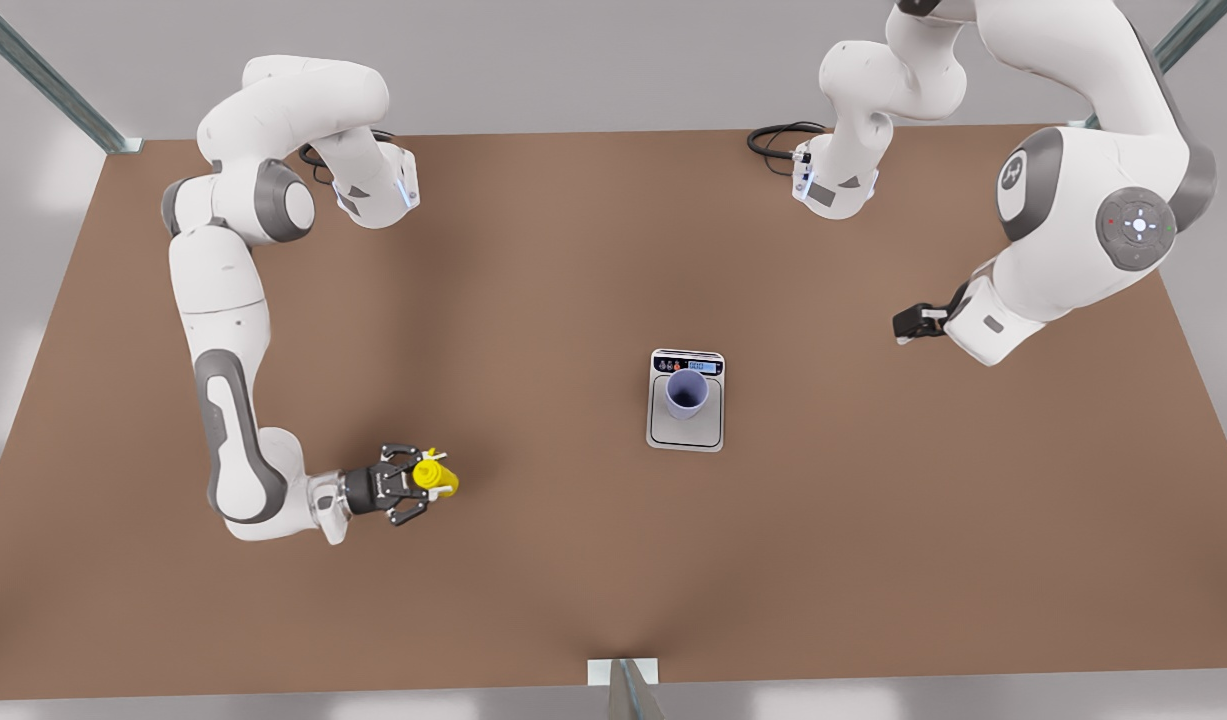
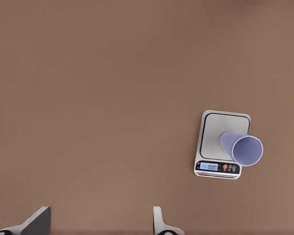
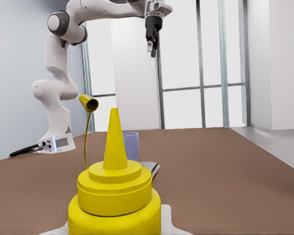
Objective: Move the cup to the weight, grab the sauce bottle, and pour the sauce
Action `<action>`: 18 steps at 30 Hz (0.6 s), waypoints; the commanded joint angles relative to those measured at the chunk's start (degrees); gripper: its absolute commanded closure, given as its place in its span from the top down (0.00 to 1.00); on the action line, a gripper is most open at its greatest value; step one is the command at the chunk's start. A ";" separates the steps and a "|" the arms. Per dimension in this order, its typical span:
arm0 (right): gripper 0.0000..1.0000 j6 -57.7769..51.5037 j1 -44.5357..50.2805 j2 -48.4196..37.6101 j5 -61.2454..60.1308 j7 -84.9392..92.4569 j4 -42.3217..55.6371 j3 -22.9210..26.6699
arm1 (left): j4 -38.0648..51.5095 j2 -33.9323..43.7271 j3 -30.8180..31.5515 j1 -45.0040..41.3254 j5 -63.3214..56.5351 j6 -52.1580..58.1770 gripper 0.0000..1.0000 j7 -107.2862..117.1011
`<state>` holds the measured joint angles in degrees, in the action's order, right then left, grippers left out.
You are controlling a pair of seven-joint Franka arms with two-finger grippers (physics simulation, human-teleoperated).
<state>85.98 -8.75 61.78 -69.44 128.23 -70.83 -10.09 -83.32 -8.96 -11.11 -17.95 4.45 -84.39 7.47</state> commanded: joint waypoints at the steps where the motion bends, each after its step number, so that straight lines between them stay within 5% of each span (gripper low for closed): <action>1: 0.49 0.07 0.04 0.00 -0.08 0.01 -0.01 -0.02 | 0.00 0.00 -0.05 -0.07 -1.02 -0.08 1.00 0.00; 16: 0.54 1.30 0.22 2.20 0.54 3.00 -0.01 0.25 | 0.00 -0.53 -0.05 0.02 -0.93 -0.34 1.00 0.00; 17: 0.56 1.30 0.04 2.29 1.06 3.00 -0.01 0.16 | 0.00 -0.53 -0.05 0.02 -0.93 -0.34 1.00 -0.08; 18: 0.77 1.30 -0.13 2.29 1.07 3.17 -0.01 0.16 | 0.00 -0.53 -0.05 0.02 -0.93 -0.34 1.00 0.00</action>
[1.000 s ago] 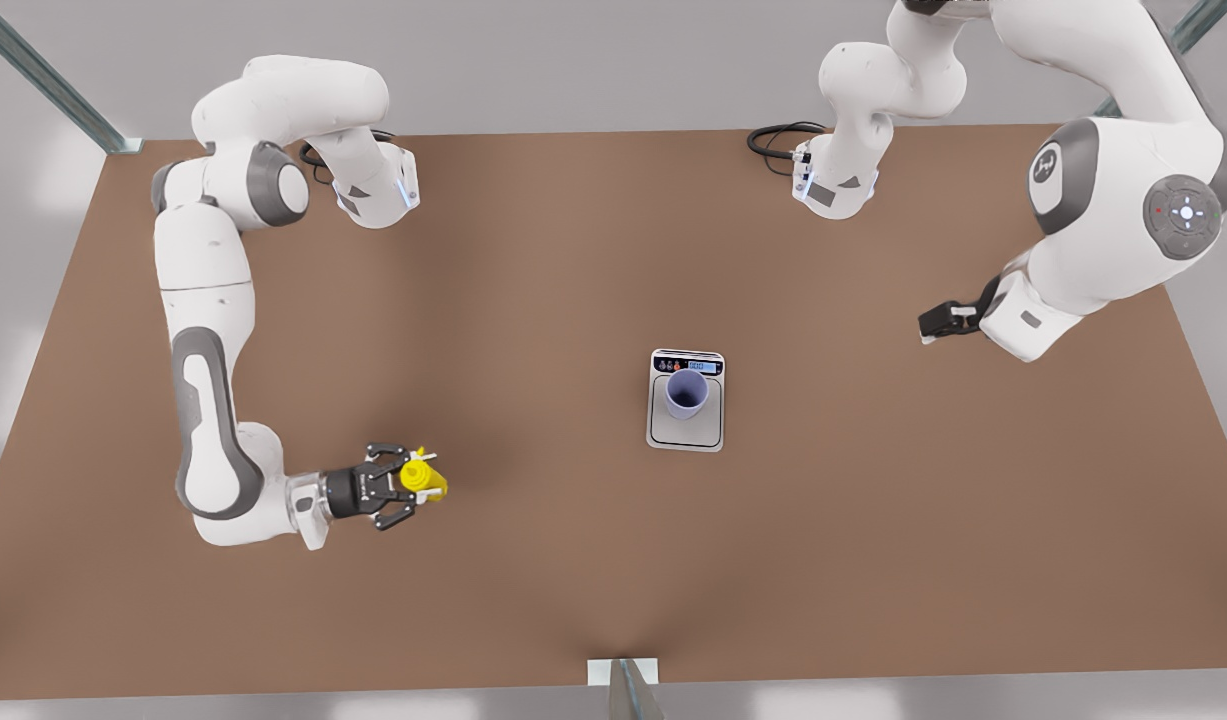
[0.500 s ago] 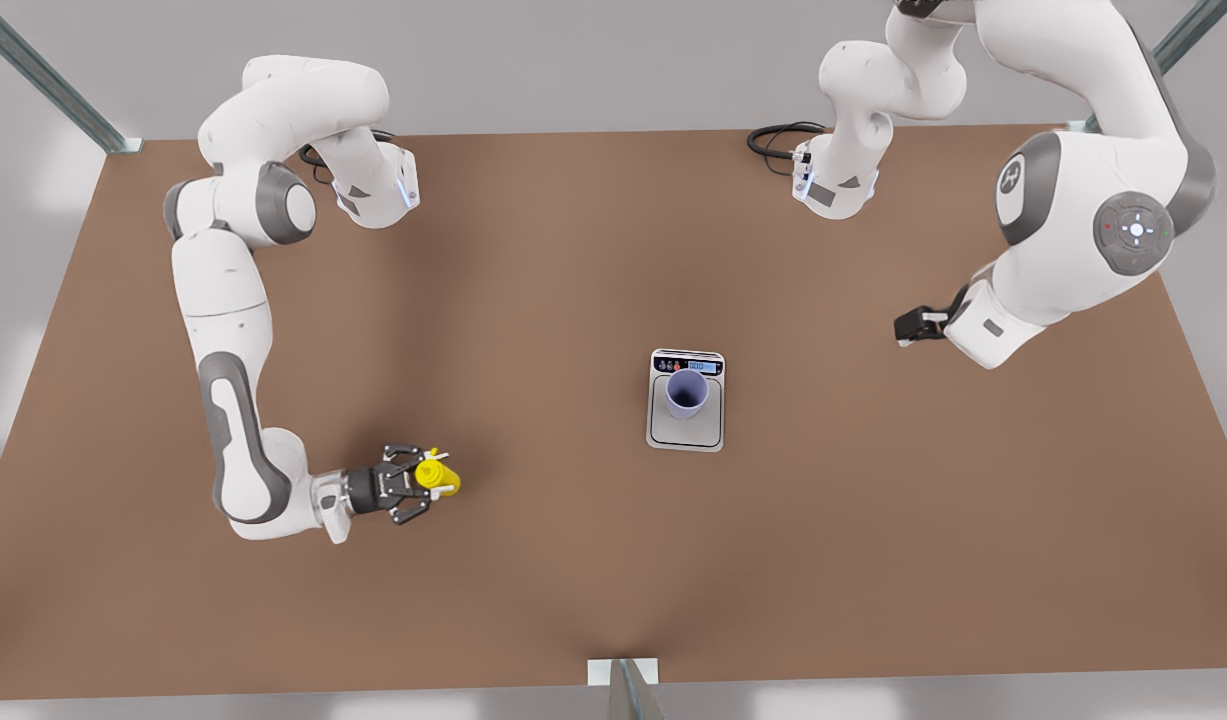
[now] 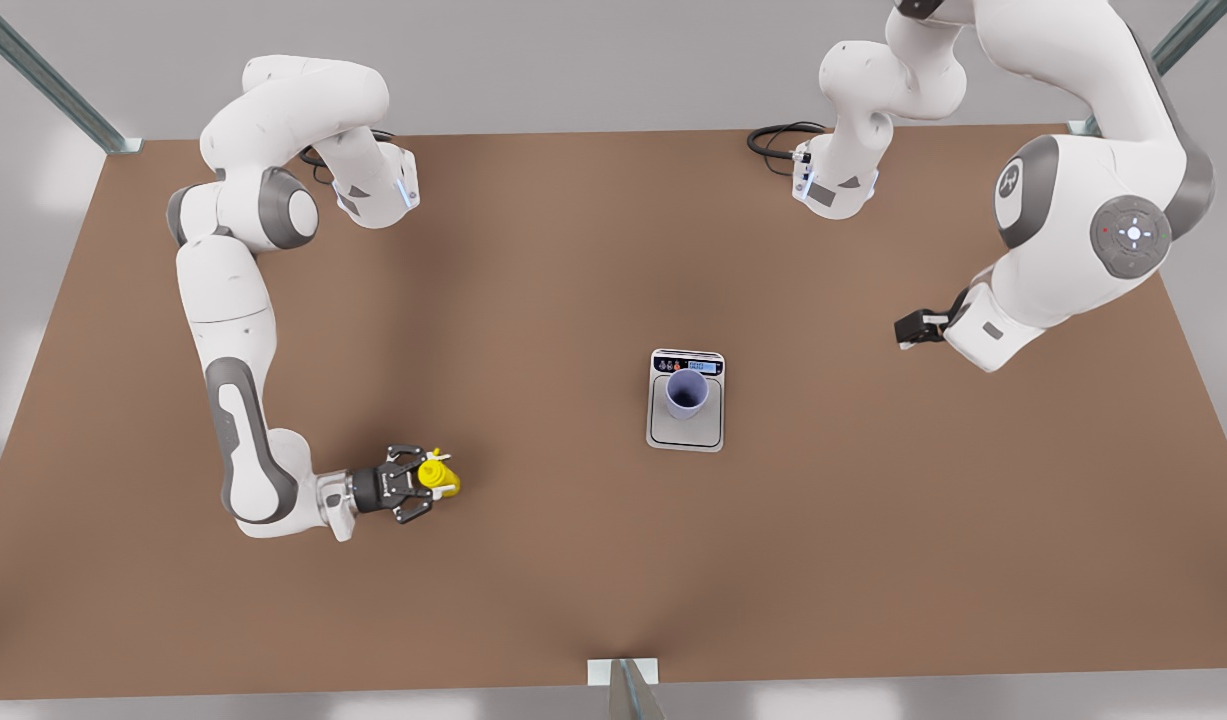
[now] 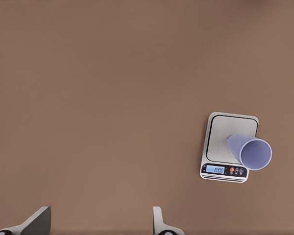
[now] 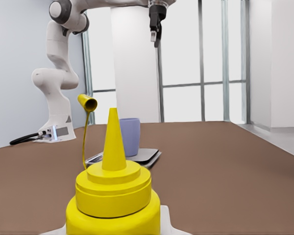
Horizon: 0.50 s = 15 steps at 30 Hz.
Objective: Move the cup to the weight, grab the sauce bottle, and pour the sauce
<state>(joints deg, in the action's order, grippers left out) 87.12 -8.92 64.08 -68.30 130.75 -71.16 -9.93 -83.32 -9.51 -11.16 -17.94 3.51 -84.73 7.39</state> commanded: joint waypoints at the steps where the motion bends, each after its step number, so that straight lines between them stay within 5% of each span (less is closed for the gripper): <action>1: 1.00 -0.02 -0.05 -0.09 0.01 -0.15 -0.29 0.00 | 0.00 0.02 0.00 0.01 -0.09 0.00 1.00 -0.01; 10: 1.00 -0.11 -0.66 -0.09 0.09 -0.15 -1.00 0.08 | 0.00 0.02 0.00 0.01 -0.09 0.09 1.00 -0.01; 15: 1.00 -4.85 -13.22 -0.36 15.73 0.29 -1.35 0.08 | 0.00 0.02 0.00 -0.08 -0.09 0.09 1.00 0.08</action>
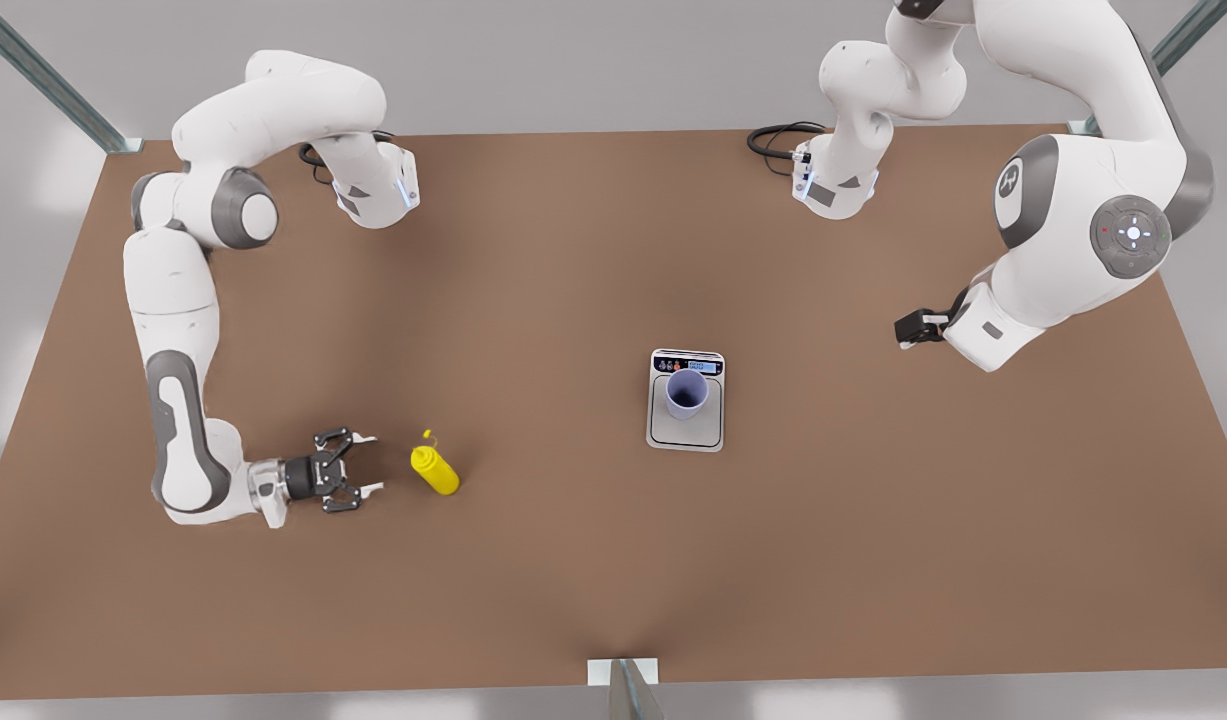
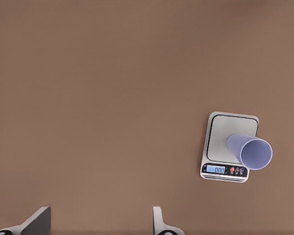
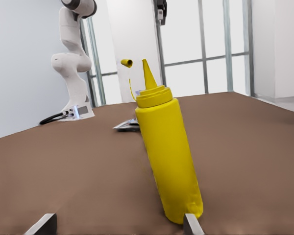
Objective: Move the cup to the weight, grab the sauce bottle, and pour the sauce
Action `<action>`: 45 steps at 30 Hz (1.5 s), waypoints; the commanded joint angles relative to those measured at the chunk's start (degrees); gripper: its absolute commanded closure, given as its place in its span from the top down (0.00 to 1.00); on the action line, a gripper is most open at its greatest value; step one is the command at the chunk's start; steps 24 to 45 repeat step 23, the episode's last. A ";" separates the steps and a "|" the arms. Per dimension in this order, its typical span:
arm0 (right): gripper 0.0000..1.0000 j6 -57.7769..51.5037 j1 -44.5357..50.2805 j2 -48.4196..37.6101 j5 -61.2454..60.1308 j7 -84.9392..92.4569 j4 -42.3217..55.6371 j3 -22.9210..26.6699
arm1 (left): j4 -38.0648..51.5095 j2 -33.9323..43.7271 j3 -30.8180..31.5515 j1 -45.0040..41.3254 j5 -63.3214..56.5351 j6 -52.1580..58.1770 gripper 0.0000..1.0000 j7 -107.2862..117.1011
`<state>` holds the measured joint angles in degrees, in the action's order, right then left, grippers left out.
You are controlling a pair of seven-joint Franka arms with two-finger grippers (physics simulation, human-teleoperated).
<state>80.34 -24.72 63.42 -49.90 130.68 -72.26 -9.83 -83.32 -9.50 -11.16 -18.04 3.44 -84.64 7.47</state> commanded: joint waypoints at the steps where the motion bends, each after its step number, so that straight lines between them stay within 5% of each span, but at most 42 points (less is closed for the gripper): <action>1: 1.00 -1.05 -1.29 -0.40 1.73 -0.34 0.36 -0.02 | 0.00 0.00 0.00 0.02 -0.01 0.00 1.00 0.00; 4: 1.00 -11.69 -4.29 -12.61 15.09 -28.62 9.85 -0.72 | 0.00 0.00 0.00 0.02 -0.01 0.00 1.00 0.00; 7: 1.00 -9.69 8.27 -20.60 29.84 -53.42 20.32 -0.19 | 0.00 0.00 0.00 0.02 0.08 0.00 1.00 0.00; 10: 1.00 4.12 20.67 -30.97 49.72 -74.94 16.28 -0.10 | 0.00 0.00 0.00 0.02 0.08 0.00 1.00 0.00; 13: 1.00 11.07 18.48 -46.89 52.36 -124.26 -2.79 -0.63 | 0.00 0.00 0.00 0.02 -0.01 0.00 1.00 0.00; 45: 1.00 7.55 18.65 -49.00 53.94 -128.93 -2.53 -0.54 | 0.09 0.00 0.00 0.02 -0.01 0.00 1.00 0.00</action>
